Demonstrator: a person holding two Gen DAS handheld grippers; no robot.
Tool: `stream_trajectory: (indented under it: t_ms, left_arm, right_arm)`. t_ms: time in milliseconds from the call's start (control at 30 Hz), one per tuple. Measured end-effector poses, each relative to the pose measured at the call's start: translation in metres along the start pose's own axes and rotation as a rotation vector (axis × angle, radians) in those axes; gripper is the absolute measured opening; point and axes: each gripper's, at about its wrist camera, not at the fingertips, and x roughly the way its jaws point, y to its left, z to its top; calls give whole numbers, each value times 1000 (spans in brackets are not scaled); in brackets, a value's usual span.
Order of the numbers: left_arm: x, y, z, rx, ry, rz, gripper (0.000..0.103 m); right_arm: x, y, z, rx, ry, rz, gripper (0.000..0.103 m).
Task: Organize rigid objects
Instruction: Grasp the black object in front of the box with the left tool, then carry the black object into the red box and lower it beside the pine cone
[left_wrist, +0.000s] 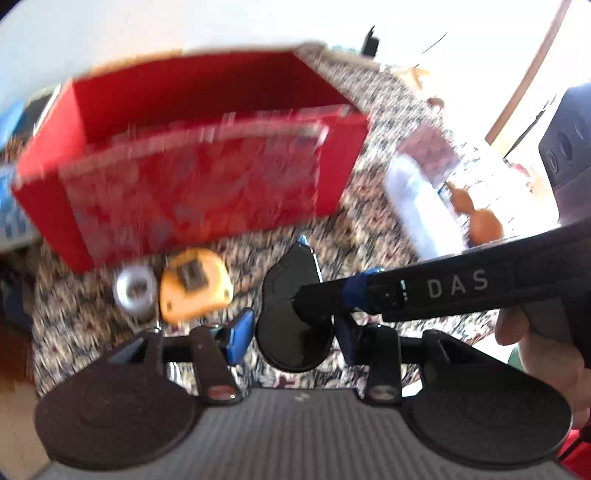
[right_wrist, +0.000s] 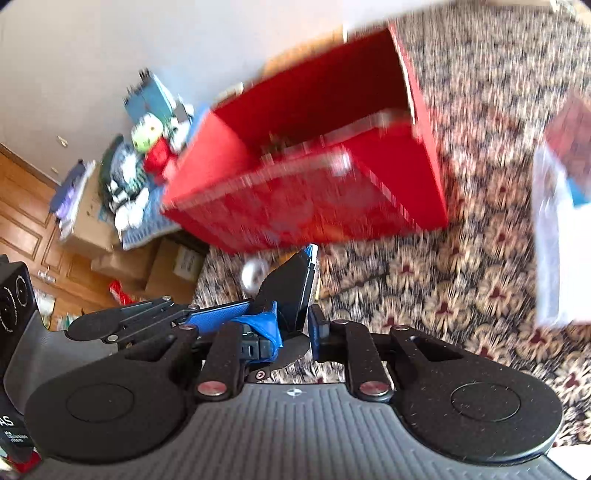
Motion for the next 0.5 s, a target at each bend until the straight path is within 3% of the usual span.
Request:
stream_trajectory:
  t_ms: [233,500]
  left_arm:
    - [-30,-8,36,92,-124,-11,41]
    - [-51,0,82,168,-234,15,41]
  right_arm:
    - [-22,18,29,-67,-130,-9,0]
    - [-14,41,70,-172,-224,-37,0]
